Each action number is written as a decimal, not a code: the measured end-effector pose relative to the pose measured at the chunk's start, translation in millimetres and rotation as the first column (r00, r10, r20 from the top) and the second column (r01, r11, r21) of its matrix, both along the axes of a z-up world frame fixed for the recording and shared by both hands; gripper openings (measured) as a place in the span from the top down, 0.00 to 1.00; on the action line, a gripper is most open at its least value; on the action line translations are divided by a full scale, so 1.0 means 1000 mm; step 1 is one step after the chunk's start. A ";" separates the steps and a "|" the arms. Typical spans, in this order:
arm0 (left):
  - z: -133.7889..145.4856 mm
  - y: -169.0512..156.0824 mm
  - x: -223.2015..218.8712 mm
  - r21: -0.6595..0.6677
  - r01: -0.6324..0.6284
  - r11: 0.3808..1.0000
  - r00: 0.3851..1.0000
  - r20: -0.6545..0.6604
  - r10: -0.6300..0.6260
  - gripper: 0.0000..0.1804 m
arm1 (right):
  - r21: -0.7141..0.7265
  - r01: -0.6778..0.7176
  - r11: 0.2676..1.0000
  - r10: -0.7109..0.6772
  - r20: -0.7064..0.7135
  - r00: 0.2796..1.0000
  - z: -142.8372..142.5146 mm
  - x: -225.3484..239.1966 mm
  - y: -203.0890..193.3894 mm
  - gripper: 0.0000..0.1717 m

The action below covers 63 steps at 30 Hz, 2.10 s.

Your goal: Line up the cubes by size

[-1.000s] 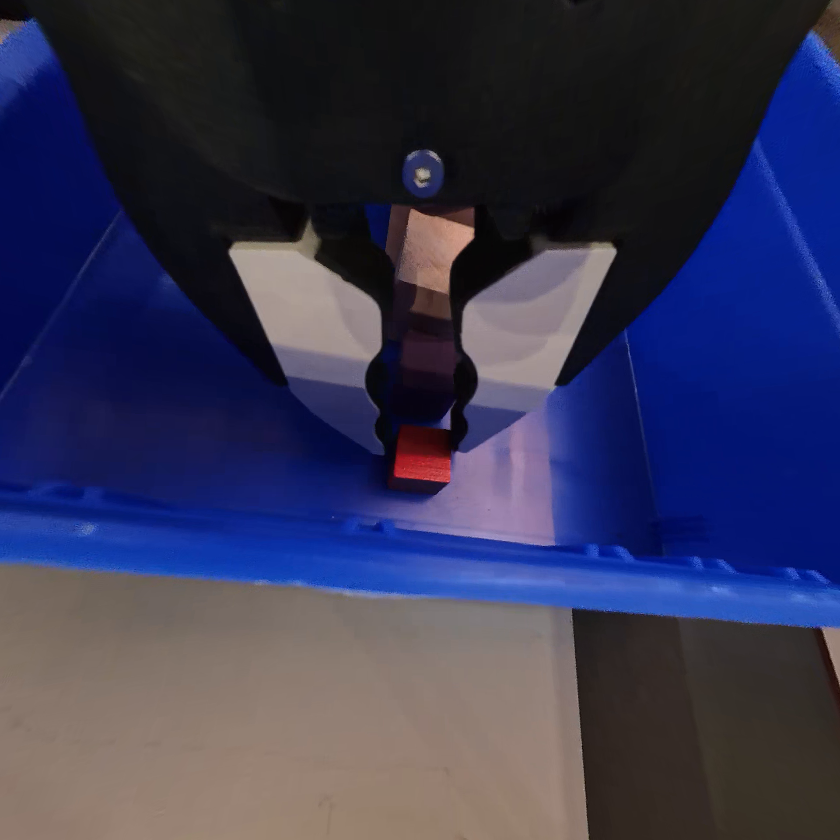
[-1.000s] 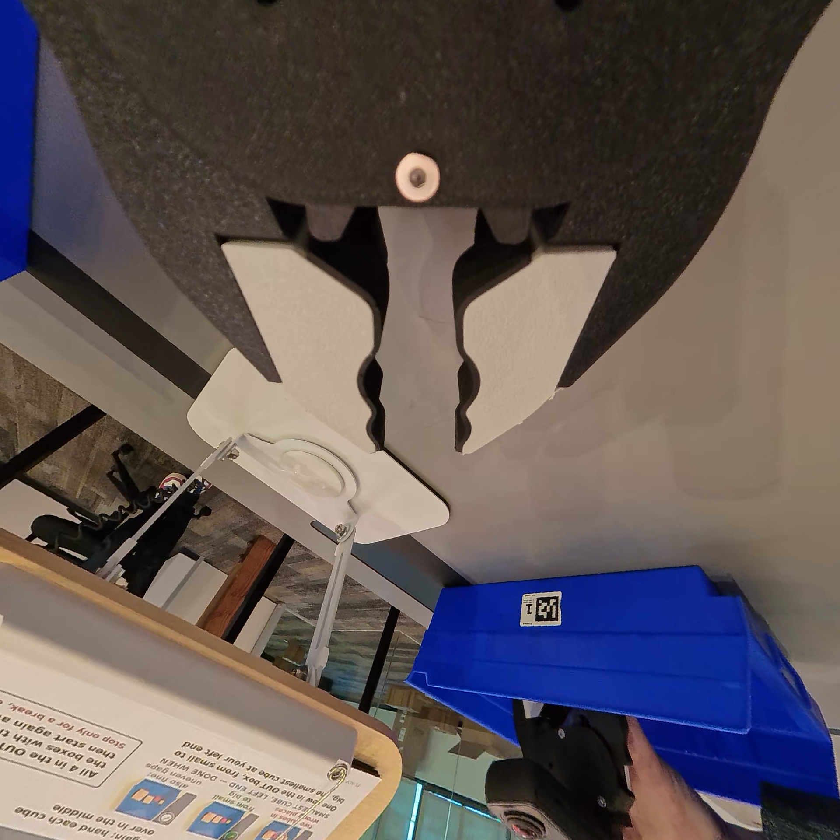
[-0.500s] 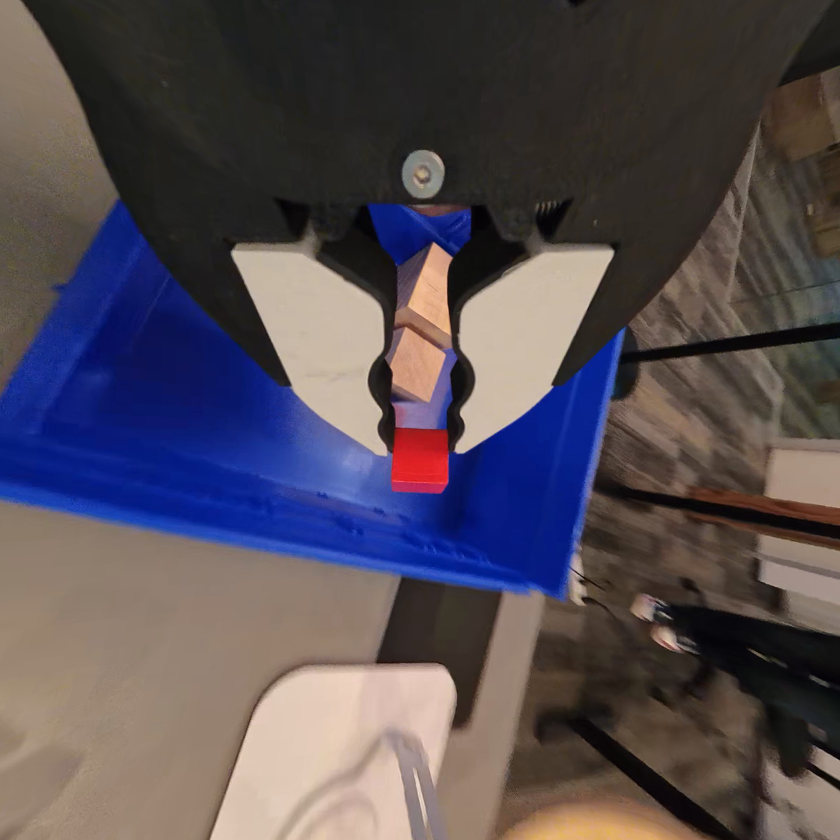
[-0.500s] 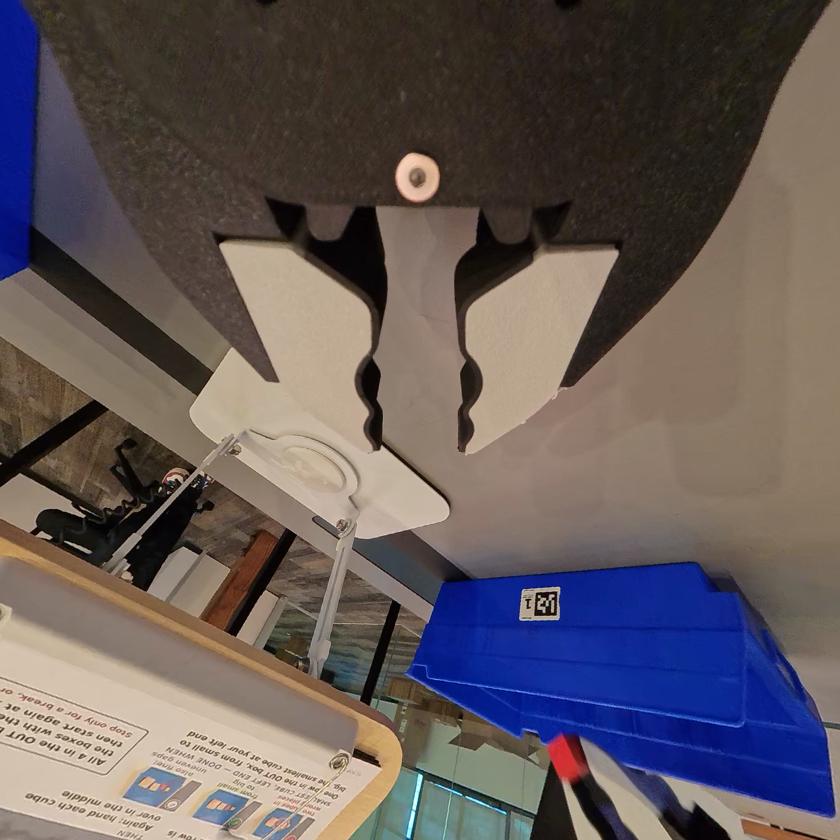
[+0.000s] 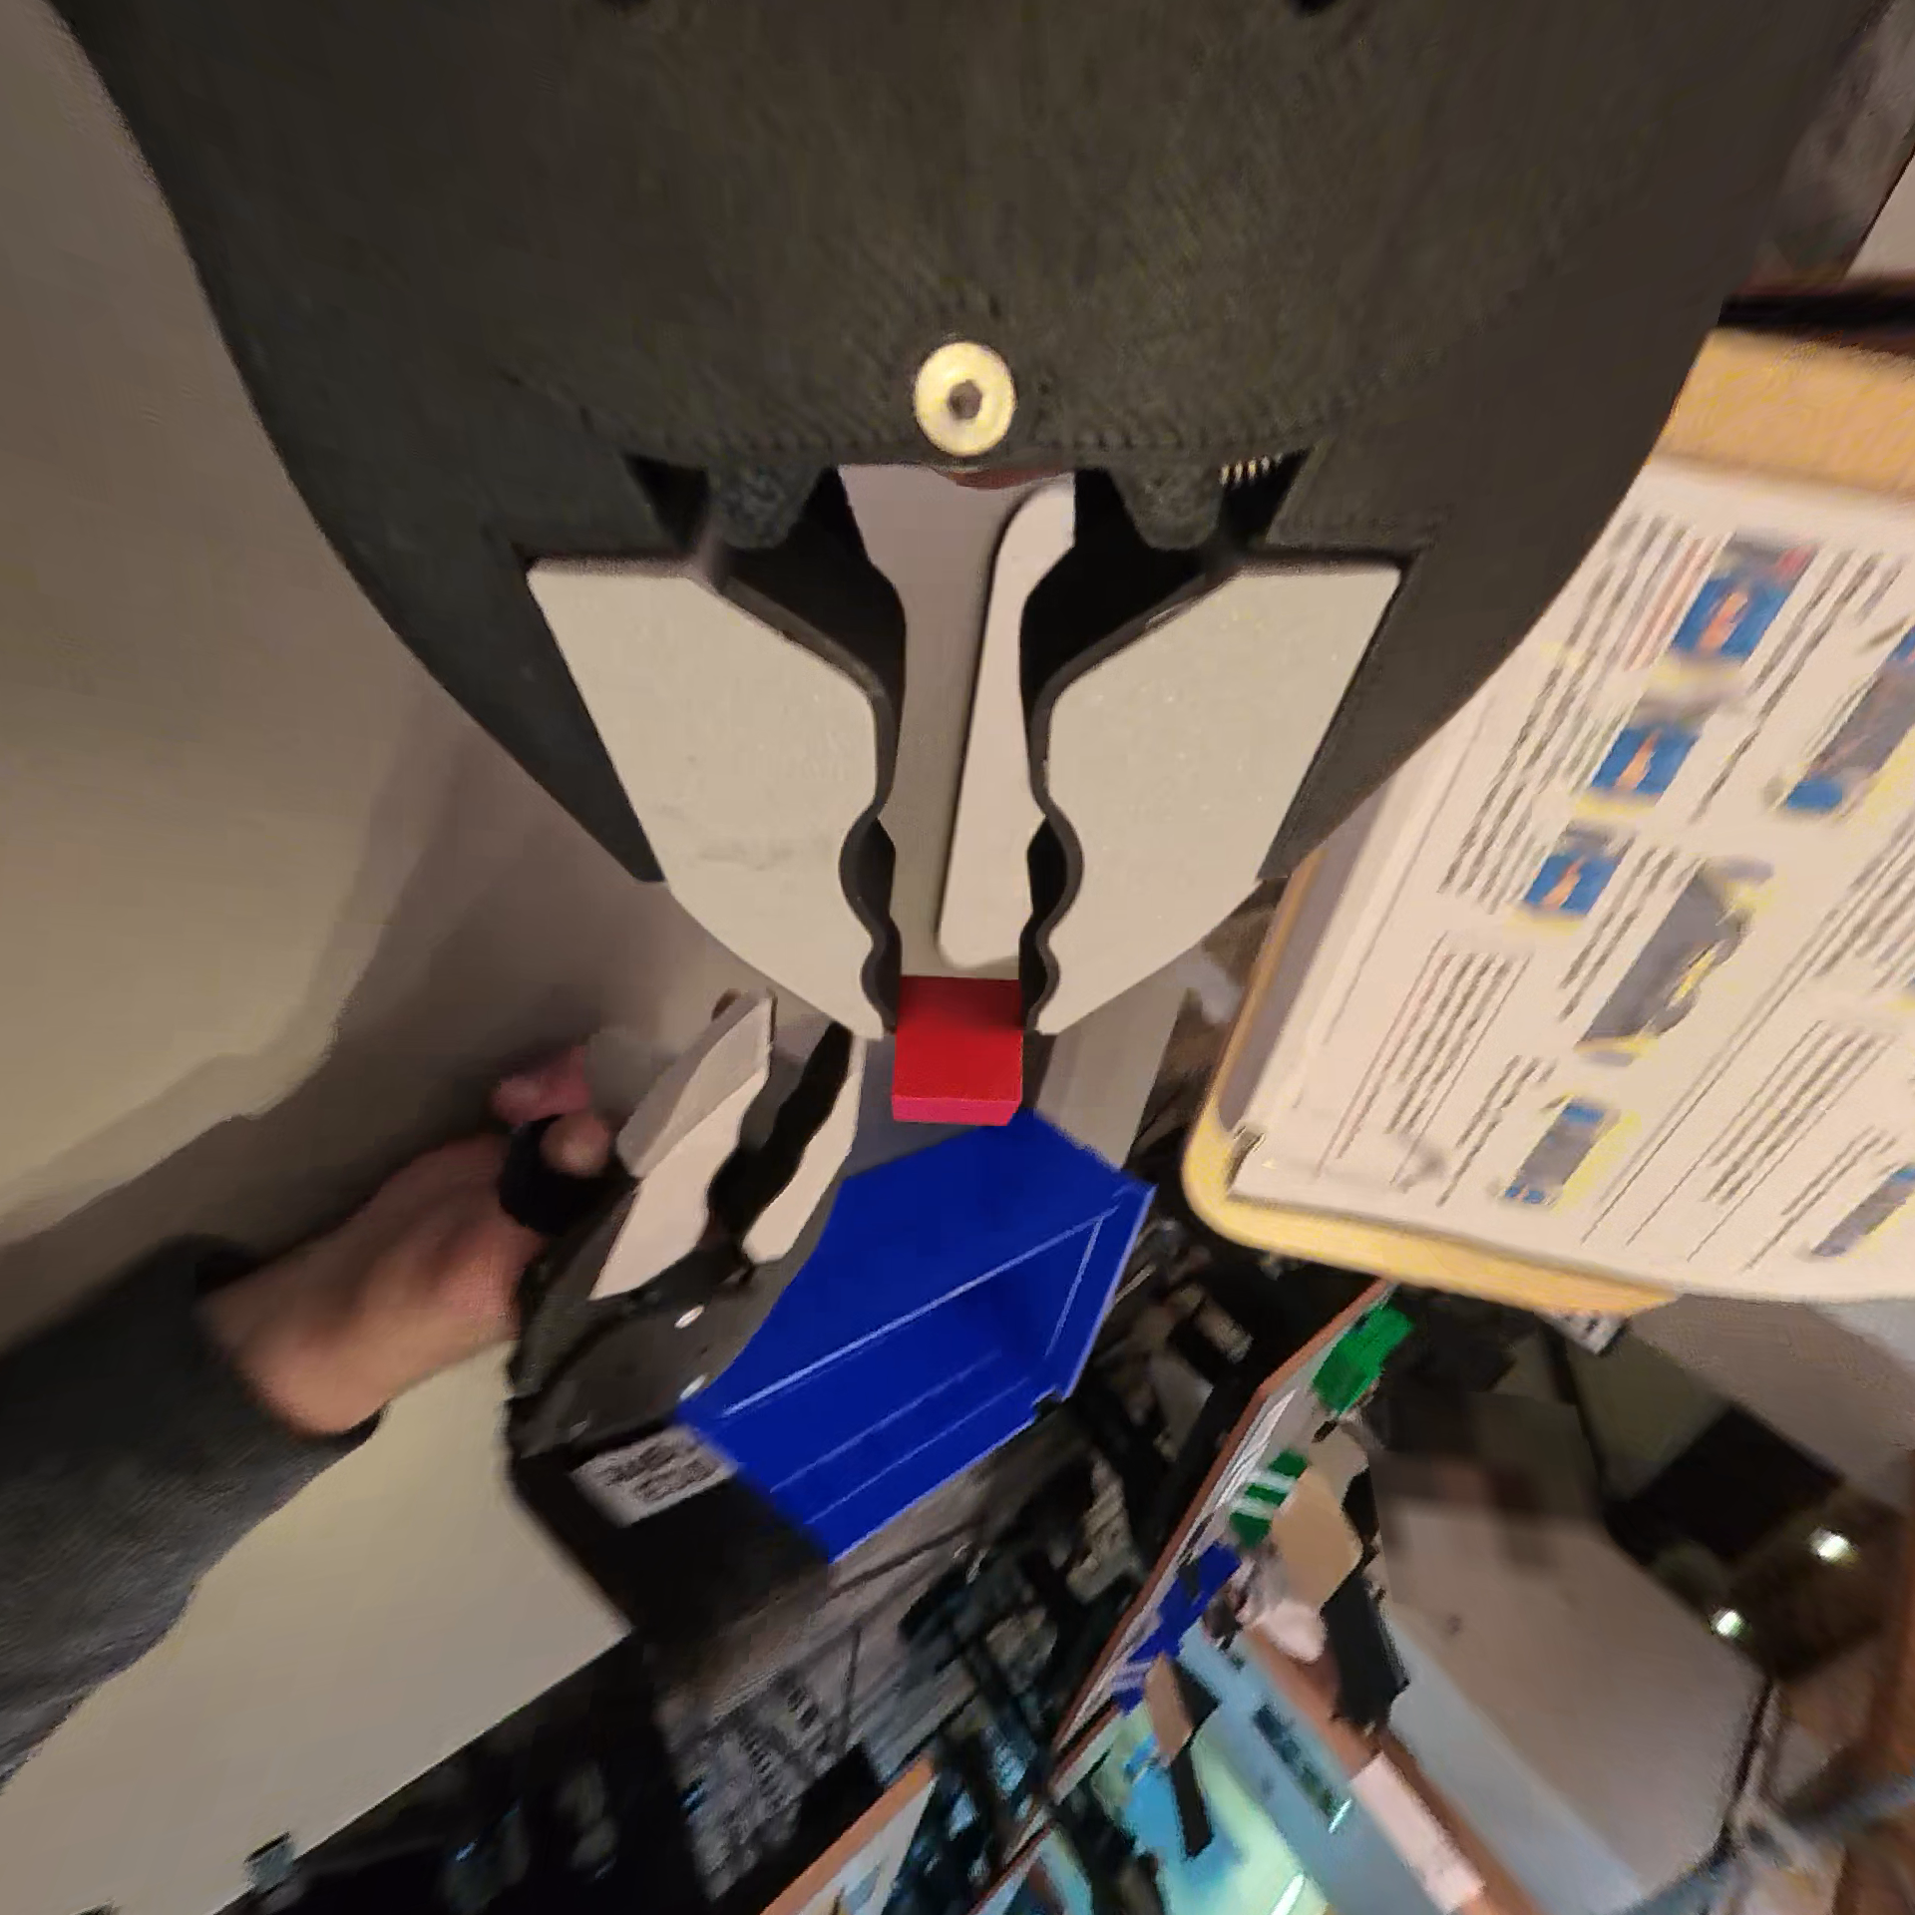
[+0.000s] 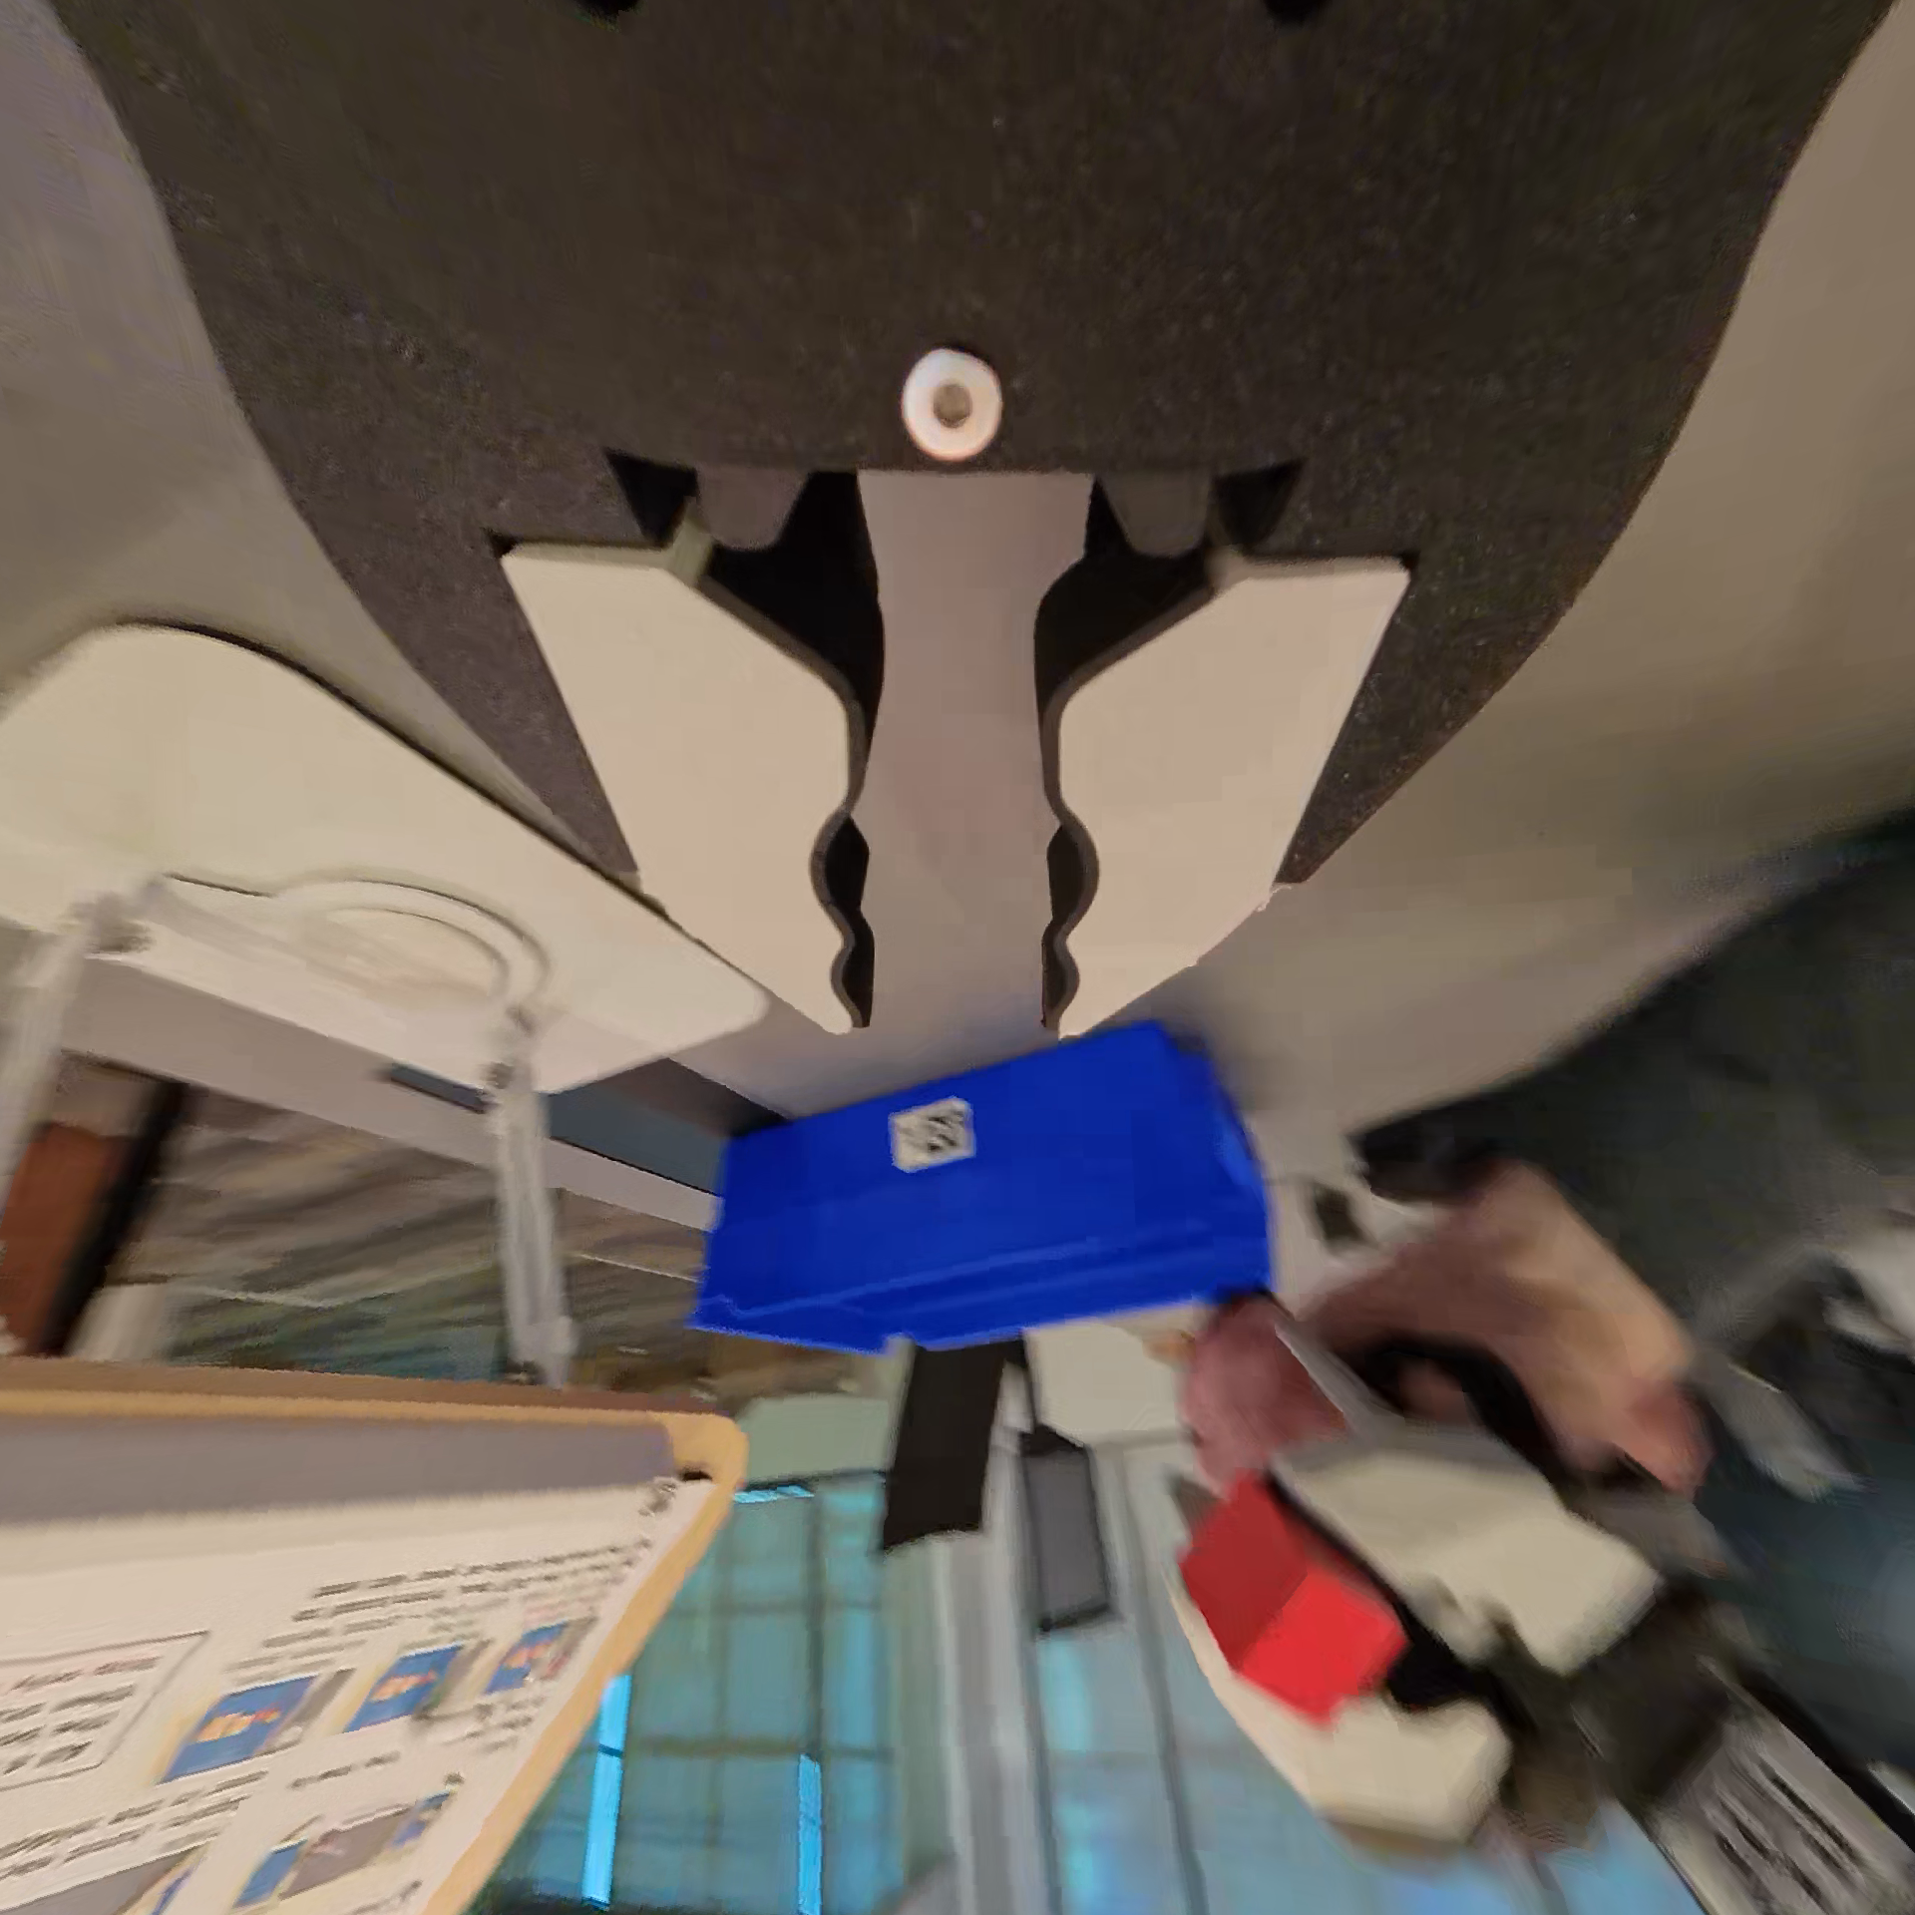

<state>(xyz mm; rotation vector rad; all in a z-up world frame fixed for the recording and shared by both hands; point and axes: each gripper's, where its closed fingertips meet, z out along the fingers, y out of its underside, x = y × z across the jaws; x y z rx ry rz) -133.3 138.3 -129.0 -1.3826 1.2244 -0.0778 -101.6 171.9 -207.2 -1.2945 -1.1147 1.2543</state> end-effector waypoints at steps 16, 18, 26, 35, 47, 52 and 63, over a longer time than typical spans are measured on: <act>-0.021 -0.004 0.058 0.003 0.157 0.988 0.985 -0.068 -0.156 0.88 | -0.315 -0.654 0.688 0.443 -0.533 0.721 0.059 0.033 -0.042 0.78; -0.025 -0.005 0.062 0.002 0.164 0.986 0.983 -0.080 -0.163 0.88 | -0.316 -0.678 0.664 0.455 -0.549 0.701 0.061 0.035 -0.044 0.78; -0.034 -0.003 0.068 0.018 0.158 0.987 0.978 -0.142 -0.154 0.88 | -0.349 -0.698 0.626 0.471 -0.543 0.695 0.058 0.032 -0.046 0.84; -0.033 -0.003 0.070 0.050 0.155 0.987 0.974 -0.174 -0.144 0.88 | -0.349 -0.711 0.611 0.485 -0.545 0.684 0.059 0.033 -0.047 0.87; 0.007 -0.008 0.042 0.068 0.099 0.993 0.993 -0.073 -0.094 0.79 | -0.196 -0.575 0.794 0.458 -0.428 0.779 0.088 0.049 -0.043 0.88; 0.013 -0.005 0.019 0.089 0.024 0.996 0.991 -0.137 -0.012 0.91 | -0.036 -0.411 0.911 0.381 -0.308 0.872 0.123 0.082 -0.021 0.88; 0.014 -0.004 0.003 0.091 -0.024 0.996 0.981 -0.187 0.041 1.00 | 0.295 -0.001 0.956 -0.074 0.244 0.967 0.115 0.166 0.122 0.88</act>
